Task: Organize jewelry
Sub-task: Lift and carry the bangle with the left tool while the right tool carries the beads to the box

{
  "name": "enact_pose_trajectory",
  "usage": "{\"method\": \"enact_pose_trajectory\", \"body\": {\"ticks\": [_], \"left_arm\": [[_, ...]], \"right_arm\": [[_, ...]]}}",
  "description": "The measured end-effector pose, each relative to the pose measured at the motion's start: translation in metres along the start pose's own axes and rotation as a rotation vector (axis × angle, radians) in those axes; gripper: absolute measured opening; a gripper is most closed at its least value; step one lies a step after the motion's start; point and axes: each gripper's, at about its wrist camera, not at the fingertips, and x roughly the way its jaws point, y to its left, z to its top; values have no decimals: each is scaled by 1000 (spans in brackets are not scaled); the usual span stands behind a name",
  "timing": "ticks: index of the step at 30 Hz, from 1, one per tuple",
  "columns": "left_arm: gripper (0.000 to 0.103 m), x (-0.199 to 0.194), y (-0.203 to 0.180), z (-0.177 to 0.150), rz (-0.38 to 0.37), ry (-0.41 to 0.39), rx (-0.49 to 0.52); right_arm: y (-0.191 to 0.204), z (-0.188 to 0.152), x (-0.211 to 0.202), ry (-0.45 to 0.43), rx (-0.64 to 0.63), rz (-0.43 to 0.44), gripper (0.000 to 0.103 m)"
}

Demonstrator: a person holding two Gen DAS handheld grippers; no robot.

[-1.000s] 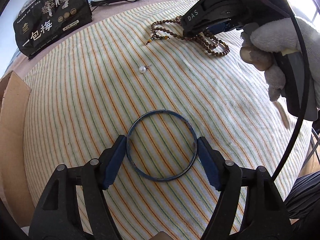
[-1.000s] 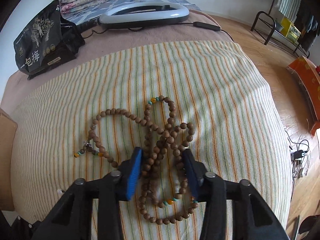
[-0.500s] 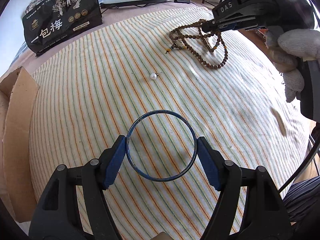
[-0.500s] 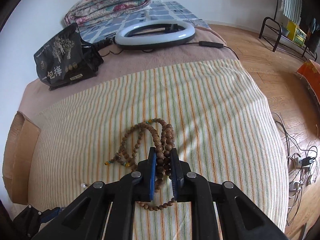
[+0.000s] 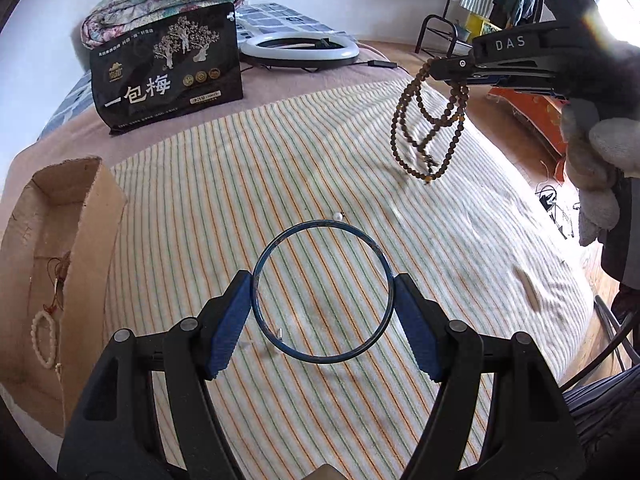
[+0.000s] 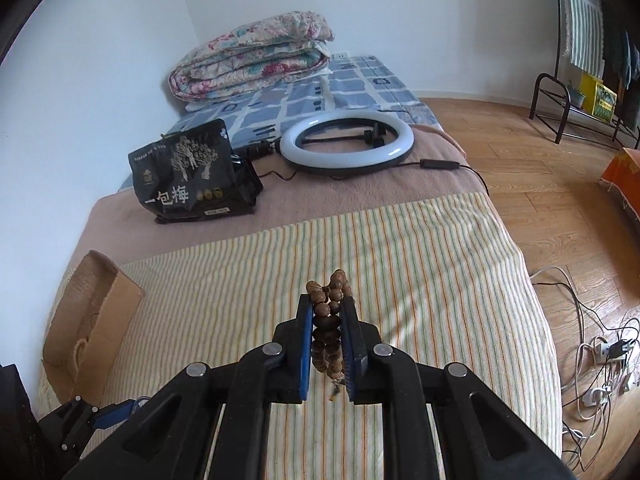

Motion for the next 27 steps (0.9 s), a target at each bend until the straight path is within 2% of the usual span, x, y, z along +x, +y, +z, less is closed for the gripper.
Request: {"method": "enact_pose_trajectory", "body": {"ticks": [12,27], "left_arm": [[73,-44,44,10,29,-103,-89],[73,-87,116,-3,114,-167,-214]], "right_arm": [[48,11,-39,-98,-30,108,11],[147,12,-44,-127,-129,263,11]]}}
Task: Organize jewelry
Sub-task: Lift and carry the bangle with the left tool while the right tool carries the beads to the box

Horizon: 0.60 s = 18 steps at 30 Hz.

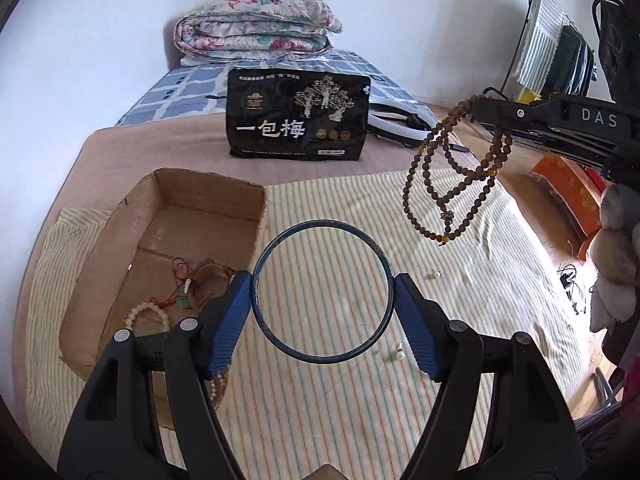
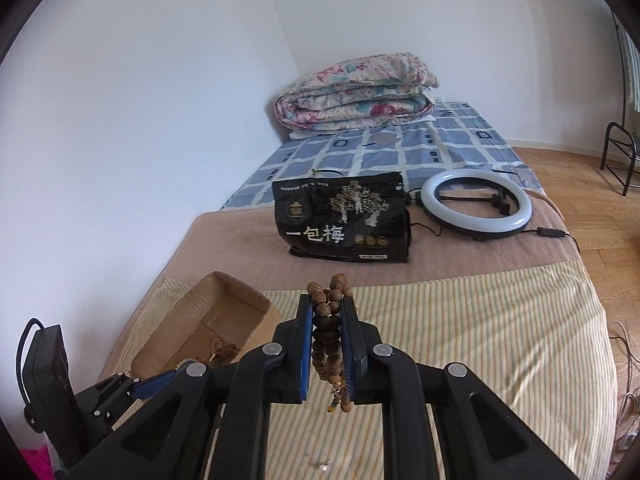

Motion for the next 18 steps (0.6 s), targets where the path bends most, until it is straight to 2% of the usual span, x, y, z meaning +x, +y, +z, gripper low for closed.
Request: {"method": "enact_pose_trajectory", "body": {"ticks": [10,18], "left_arm": [[73,-15,53,-6,65,-13,-73],[73,-25,92,-11,120,-26,-125]], "right_arm": [[56,1,26,11,-65,85,11],[86,6,48,24,-114,140,11]]}}
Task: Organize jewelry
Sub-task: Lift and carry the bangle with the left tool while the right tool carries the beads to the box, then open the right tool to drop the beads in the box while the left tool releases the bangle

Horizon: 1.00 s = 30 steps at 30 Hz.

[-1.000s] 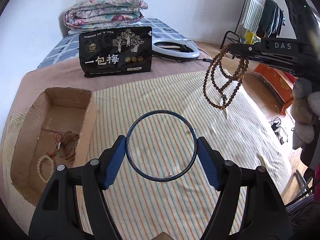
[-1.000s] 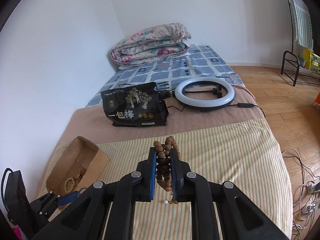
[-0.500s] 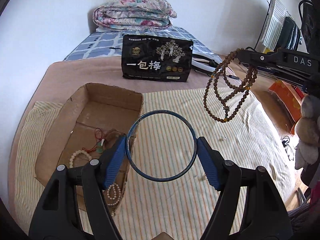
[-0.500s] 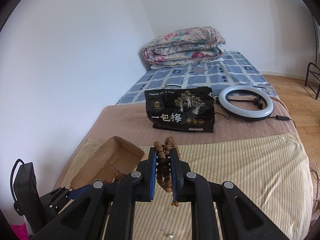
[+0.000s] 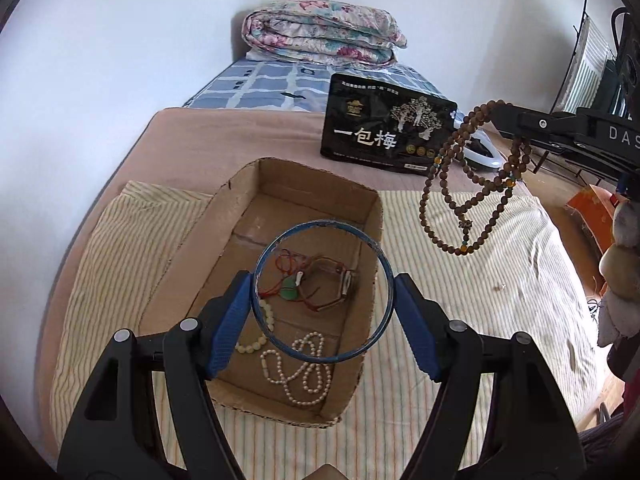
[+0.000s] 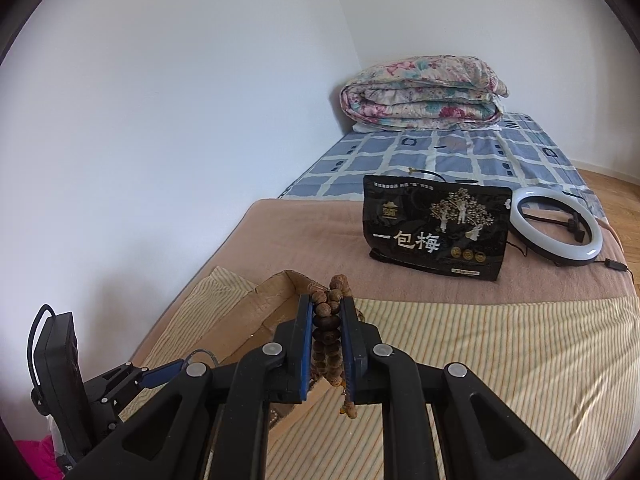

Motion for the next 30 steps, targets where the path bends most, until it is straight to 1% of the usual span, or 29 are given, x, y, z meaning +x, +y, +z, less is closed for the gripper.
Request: {"method": "enact_pose_trajectory", "body": {"ticks": [5,9,17,21,25,30], "left_arm": [[73,5,21,-4,30,23,-24],[73,9,29,-9,46,40,-23],[73,13,28,-11,74,41,-16],[73,12,24,-15,109,35,0],[73,13,25,-17,131,33,-5],[73,12,28,-16,139,30,-15]], "right_arm": [[11,6,19,8,-23,25,11],[18,11,35,15,-32,37,11],[24,9,68,52,-36,58,11],[25,3,84,81,-48,49,11],[26,-2,95,109,-59,40,11],[26,-9,108,139,-69,27,11]]}}
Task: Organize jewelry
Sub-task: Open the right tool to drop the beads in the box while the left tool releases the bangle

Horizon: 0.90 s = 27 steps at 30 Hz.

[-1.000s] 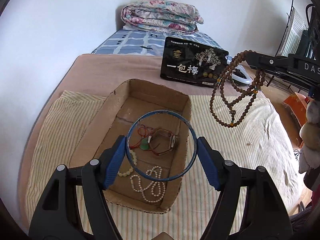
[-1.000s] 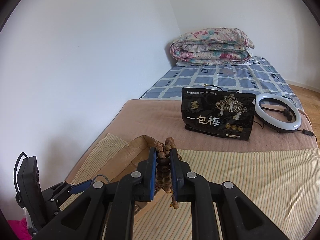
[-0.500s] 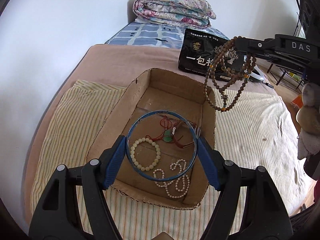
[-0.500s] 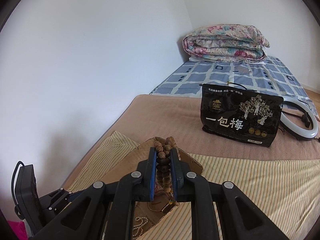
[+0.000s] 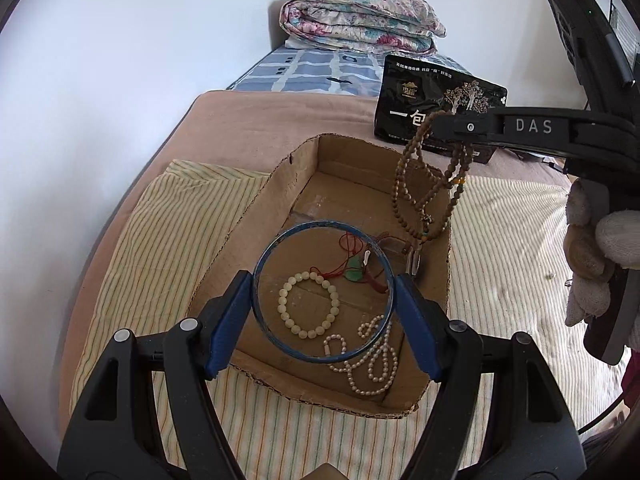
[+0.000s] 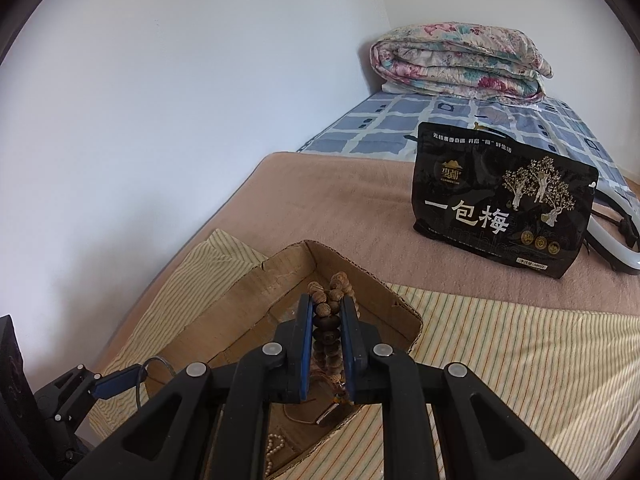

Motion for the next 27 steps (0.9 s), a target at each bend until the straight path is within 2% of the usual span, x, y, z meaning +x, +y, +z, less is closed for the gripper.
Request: {"method": "enact_pose_trajectory", "body": {"ticks": [12,15,18,20,23,25,27], "left_arm": [[73,1,0,-1,-2,5,0],[73,0,0,-1,-10,-3,-2],[74,2,0,-1,-9,8,-1],[74,3,0,-1,-3,15,2],[82,3,0,-1,7,12,1],[83,2,0,-1,8,5,-2],[83,1,1,0,7,7,-6]], "right_arm": [[0,-5,11,26,-7,-3,14],[1,-5,10,22,-8,-2,29],[2,-5,9,17,-8,-17,49],[2,-5,7,4,-7,-35,76],[1,-4,1,-21,1,-58,87],[-1,-4,-3,-33,7,-78,96],[-2,-4,-7,-47,10,-92,99]]}}
